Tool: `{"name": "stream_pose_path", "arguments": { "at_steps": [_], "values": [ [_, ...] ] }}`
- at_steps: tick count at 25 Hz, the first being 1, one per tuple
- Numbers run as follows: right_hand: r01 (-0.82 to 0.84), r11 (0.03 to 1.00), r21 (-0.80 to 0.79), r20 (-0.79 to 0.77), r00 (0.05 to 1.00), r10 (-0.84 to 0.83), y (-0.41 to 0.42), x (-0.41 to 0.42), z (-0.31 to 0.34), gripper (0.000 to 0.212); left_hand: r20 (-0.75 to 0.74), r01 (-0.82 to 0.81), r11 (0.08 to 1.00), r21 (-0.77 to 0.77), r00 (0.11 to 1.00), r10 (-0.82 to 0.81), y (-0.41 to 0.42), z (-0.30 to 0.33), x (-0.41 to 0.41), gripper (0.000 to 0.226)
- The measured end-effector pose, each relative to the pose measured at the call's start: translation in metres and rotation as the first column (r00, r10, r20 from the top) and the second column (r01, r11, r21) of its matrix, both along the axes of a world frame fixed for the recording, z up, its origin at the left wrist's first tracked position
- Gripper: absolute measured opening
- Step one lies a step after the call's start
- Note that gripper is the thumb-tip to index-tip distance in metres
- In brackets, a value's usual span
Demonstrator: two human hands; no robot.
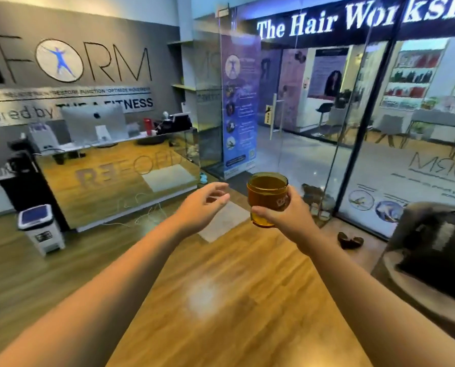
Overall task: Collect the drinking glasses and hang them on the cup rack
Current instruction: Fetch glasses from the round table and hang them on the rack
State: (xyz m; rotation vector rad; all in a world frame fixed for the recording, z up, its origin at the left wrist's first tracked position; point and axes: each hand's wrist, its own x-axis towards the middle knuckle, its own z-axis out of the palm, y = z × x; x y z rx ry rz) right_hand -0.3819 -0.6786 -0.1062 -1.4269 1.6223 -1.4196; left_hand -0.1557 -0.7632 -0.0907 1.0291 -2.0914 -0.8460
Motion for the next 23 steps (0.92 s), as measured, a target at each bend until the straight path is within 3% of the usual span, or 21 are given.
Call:
{"name": "stream_pose_path", "arguments": {
  "at_steps": [3,6,12,18,23],
  "values": [
    [-0.144,0.990,0.001,-0.010,0.990,0.144,-0.025,0.075,0.002,0.086,-0.001,-0.124,0.992,0.006,0.992,0.124,0.007,0.001,0.090,0.042],
    [-0.308,0.951,0.004,-0.012,0.951,0.308,-0.049,0.156,0.011,0.080,-0.009,-0.277,0.961,0.015,0.961,0.278,0.021,0.000,0.184,0.045],
    [-0.584,0.811,-0.035,-0.009,0.811,0.585,-0.081,0.309,0.019,0.082,0.002,-0.574,0.819,0.025,0.819,0.574,0.070,-0.001,0.340,0.046],
    [-0.792,0.609,-0.044,0.028,0.608,0.793,-0.095,0.464,0.022,0.083,0.018,-0.816,0.577,0.001,0.577,0.816,0.137,0.012,0.462,0.047],
    [-0.899,0.437,-0.039,0.064,0.434,0.898,-0.100,0.563,0.001,0.085,0.027,-0.918,0.396,0.008,0.396,0.918,0.169,0.009,0.529,0.047]
  ]
}}
